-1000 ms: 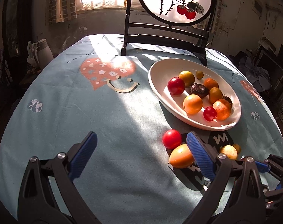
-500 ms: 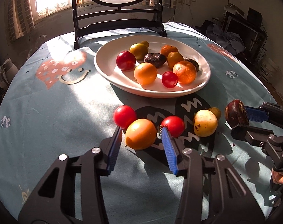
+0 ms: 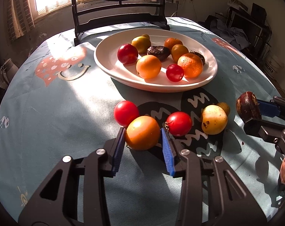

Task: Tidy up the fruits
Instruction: 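Hold the dark brown fruit in the right tool while the left tool grasps an orange fruit, then release the dark brown fruit onto the plate with the right tool while the left tool releases its orange there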

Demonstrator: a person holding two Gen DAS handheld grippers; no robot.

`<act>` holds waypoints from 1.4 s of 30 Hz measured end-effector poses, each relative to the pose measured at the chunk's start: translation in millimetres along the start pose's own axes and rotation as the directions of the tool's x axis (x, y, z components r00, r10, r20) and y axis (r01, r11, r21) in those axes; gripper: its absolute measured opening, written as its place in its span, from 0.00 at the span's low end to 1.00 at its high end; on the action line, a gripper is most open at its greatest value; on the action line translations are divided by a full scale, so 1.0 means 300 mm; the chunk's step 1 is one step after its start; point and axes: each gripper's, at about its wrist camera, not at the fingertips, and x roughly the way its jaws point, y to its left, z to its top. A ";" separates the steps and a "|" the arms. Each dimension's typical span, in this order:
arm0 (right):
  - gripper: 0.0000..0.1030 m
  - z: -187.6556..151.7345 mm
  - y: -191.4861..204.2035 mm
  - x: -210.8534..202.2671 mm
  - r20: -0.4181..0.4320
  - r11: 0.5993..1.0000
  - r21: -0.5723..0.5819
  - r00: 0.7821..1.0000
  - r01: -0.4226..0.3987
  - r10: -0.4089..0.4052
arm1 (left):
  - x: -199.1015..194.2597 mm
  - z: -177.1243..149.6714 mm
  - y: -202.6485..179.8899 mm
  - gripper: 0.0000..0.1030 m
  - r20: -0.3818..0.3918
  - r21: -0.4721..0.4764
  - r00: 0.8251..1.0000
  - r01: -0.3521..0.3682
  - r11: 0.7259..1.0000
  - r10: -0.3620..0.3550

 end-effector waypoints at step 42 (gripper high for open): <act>0.56 0.281 -0.265 0.190 0.153 0.984 0.160 0.983 0.072 -0.097 | 0.032 0.320 0.094 0.82 0.143 -0.263 0.979 -0.107 0.959 0.148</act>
